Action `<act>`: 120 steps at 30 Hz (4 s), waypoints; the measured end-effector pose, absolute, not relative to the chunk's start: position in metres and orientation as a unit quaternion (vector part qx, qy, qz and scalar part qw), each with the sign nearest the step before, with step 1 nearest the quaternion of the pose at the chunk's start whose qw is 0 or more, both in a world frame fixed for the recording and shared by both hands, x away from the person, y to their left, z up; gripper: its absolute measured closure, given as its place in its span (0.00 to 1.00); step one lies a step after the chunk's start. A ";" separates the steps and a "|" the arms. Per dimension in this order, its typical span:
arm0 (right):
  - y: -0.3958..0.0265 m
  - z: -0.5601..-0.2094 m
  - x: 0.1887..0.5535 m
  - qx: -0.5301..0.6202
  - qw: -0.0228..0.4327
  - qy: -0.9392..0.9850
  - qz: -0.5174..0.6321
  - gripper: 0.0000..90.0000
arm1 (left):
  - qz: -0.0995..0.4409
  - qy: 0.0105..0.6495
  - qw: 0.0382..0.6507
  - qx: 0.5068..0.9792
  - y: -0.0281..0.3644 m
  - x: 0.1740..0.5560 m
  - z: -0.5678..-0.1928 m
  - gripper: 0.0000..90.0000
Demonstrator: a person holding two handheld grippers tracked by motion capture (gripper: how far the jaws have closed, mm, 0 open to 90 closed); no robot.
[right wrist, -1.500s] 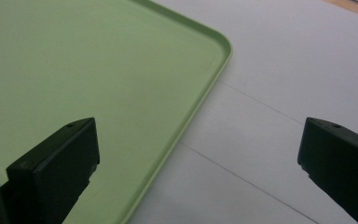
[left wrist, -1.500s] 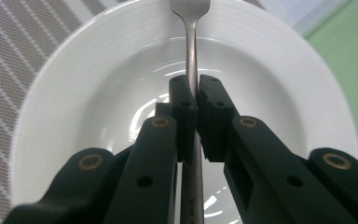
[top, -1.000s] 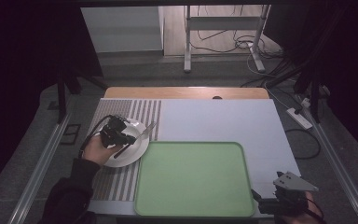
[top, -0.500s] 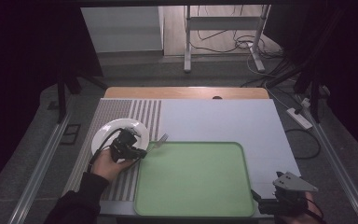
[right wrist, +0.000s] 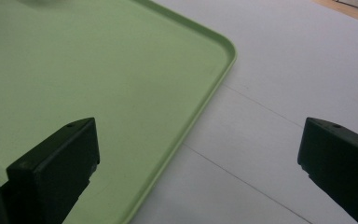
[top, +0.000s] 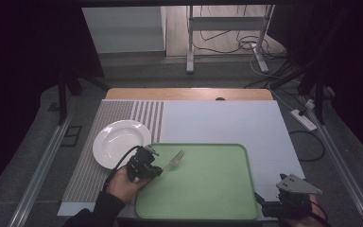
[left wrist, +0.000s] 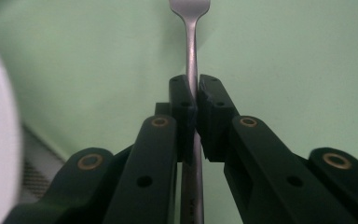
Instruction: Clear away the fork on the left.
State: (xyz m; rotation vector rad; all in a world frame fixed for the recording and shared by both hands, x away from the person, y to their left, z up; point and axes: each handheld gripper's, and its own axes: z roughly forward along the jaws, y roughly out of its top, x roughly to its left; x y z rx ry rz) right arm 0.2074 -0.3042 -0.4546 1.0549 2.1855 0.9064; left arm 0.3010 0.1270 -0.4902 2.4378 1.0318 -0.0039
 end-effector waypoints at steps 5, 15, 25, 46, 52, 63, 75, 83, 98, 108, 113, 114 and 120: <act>-0.304 -0.455 0.207 0.391 0.271 0.813 0.337 0.00 | -0.012 0.383 0.234 0.894 0.115 0.295 -0.499 0.94; -0.304 -0.455 0.207 0.390 0.271 0.813 0.338 0.00 | -0.010 0.376 0.239 0.895 0.107 0.294 -0.504 0.85; -0.303 -0.455 0.208 0.388 0.271 0.816 0.333 0.00 | -0.019 0.346 0.255 0.903 0.080 0.305 -0.504 0.99; -0.304 -0.455 0.206 0.386 0.273 0.815 0.335 0.00 | 0.003 0.403 0.222 0.888 0.124 0.321 -0.510 0.99; -0.304 -0.455 0.206 0.386 0.273 0.815 0.335 0.00 | 0.002 0.417 0.221 0.881 0.135 0.323 -0.511 0.98; -0.304 -0.455 0.207 0.385 0.273 0.815 0.335 0.00 | -0.002 0.432 0.234 0.871 0.148 0.325 -0.510 0.91; -0.304 -0.455 0.207 0.386 0.272 0.815 0.335 0.00 | 0.030 0.379 0.298 0.876 0.142 0.317 -0.497 0.44; -0.304 -0.455 0.207 0.385 0.272 0.815 0.335 0.00 | 0.016 0.392 0.338 0.855 0.154 0.319 -0.495 0.16; -0.304 -0.455 0.207 0.386 0.272 0.815 0.336 0.00 | 0.030 0.378 0.367 0.849 0.166 0.312 -0.493 0.00; -0.304 -0.455 0.207 0.388 0.272 0.815 0.334 0.00 | 0.044 0.365 0.354 0.860 0.182 0.294 -0.486 0.00; -0.304 -0.455 0.207 0.390 0.272 0.814 0.333 0.00 | 0.055 0.374 0.356 0.855 0.193 0.282 -0.484 0.00; -0.304 -0.455 0.207 0.390 0.272 0.814 0.333 0.00 | 0.057 0.375 0.358 0.853 0.195 0.280 -0.484 0.00; -0.303 -0.455 0.207 0.389 0.273 0.814 0.335 0.00 | 0.066 0.392 0.357 0.845 0.209 0.269 -0.484 0.00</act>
